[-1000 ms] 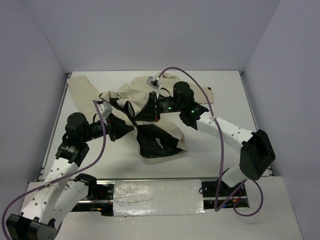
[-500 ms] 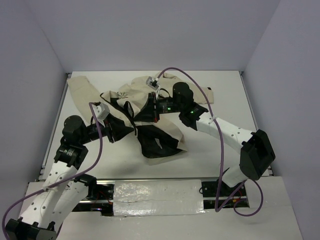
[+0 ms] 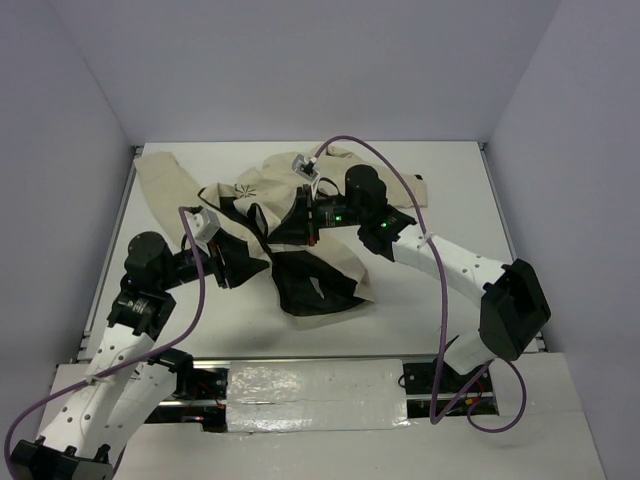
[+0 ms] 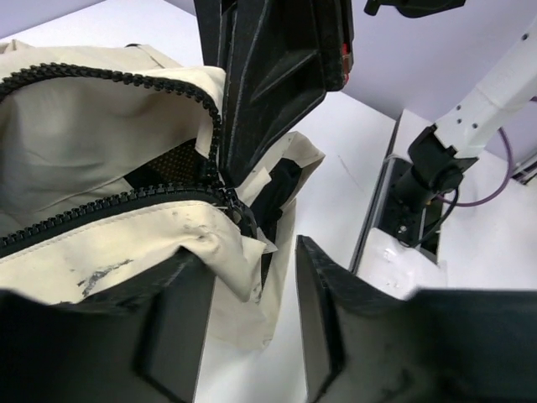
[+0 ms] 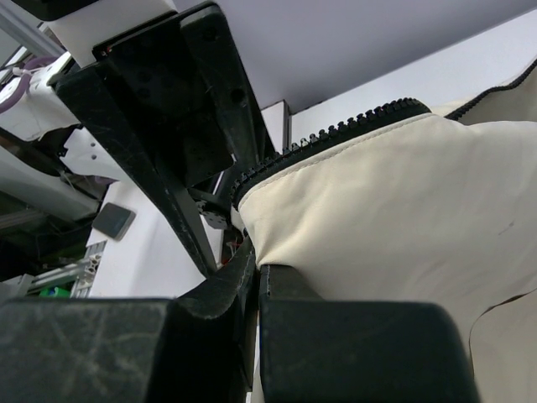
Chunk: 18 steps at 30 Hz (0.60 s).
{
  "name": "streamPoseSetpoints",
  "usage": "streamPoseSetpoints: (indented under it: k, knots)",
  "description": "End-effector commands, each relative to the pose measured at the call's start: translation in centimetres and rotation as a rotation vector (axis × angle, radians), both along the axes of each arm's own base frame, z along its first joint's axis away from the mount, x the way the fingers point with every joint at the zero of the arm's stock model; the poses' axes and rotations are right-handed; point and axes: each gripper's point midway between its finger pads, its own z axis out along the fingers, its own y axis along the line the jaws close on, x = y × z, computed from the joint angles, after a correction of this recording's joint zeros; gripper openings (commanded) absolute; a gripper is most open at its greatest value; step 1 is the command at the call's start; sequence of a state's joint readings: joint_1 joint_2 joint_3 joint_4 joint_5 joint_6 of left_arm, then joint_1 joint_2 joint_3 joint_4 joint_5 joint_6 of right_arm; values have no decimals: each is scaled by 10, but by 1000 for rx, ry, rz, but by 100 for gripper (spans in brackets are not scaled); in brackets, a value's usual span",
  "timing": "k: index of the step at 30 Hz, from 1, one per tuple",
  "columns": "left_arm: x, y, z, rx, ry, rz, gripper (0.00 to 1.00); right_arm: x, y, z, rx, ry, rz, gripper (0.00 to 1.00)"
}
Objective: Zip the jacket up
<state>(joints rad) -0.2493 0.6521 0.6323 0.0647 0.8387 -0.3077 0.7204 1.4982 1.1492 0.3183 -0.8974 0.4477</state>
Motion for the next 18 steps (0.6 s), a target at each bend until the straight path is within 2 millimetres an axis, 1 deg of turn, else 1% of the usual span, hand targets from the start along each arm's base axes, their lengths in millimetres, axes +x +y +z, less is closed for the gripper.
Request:
streamPoseSetpoints:
  k: [1,3,6,8,10,13,14,15,16,18]
  knots:
    - [1,2,20,6,-87,13,57,-8,-1,14,39,-65,13,0]
    - [3,4,23,-1,-86,31,58,-8,-2,13,37,-63,14,0]
    - [4,5,27,-21,-68,48,56,-9,-2,12,35,-61,14,0]
    - [5,6,28,-29,-54,57,51,-9,-2,11,34,-62,16,0]
    - [5,6,31,-33,-63,61,43,-9,-2,12,33,-66,18,0]
    - [5,8,33,-29,-76,68,34,-9,-2,10,28,-67,19,0]
    - [4,8,34,-28,-81,65,33,-9,-2,11,29,-69,19,0]
    - [3,8,34,-26,-83,59,35,-9,-2,11,29,-71,18,0]
    - [1,7,34,-25,-81,53,44,-9,-2,11,28,-73,18,0]
    - [-4,6,35,-22,-84,28,54,-9,-2,11,26,-74,18,0]
